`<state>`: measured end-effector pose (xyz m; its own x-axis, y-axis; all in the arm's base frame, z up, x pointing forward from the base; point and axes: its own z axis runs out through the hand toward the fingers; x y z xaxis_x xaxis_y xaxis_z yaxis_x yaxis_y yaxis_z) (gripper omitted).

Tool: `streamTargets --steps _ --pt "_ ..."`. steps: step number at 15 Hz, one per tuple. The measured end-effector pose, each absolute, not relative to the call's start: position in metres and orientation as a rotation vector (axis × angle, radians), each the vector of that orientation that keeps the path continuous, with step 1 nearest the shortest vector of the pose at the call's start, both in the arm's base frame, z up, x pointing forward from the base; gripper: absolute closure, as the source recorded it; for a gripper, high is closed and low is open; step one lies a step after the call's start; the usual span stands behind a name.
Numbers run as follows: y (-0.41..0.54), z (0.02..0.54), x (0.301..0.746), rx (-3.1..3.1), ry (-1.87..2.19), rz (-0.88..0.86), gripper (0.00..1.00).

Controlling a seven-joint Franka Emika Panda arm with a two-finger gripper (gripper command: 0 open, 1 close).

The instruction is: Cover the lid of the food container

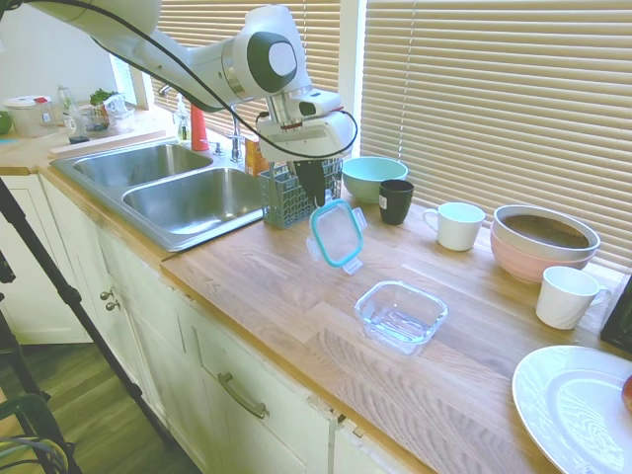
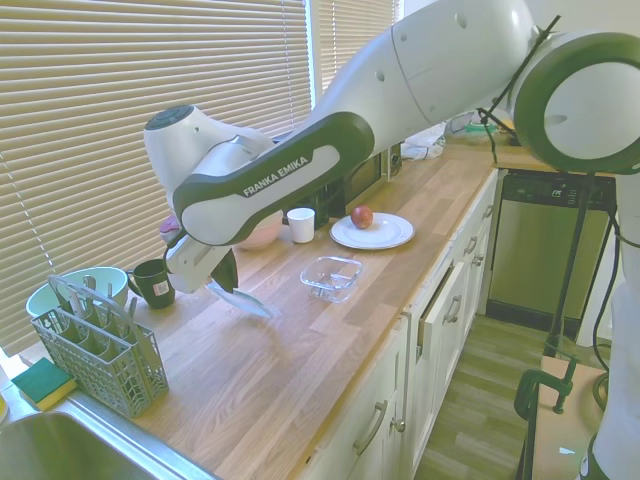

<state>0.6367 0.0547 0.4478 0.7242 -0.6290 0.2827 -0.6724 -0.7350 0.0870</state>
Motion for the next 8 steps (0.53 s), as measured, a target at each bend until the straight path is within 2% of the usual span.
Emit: streamTargets --steps 8 --pt "0.064 0.481 0.604 2.801 -1.055 0.366 1.0"
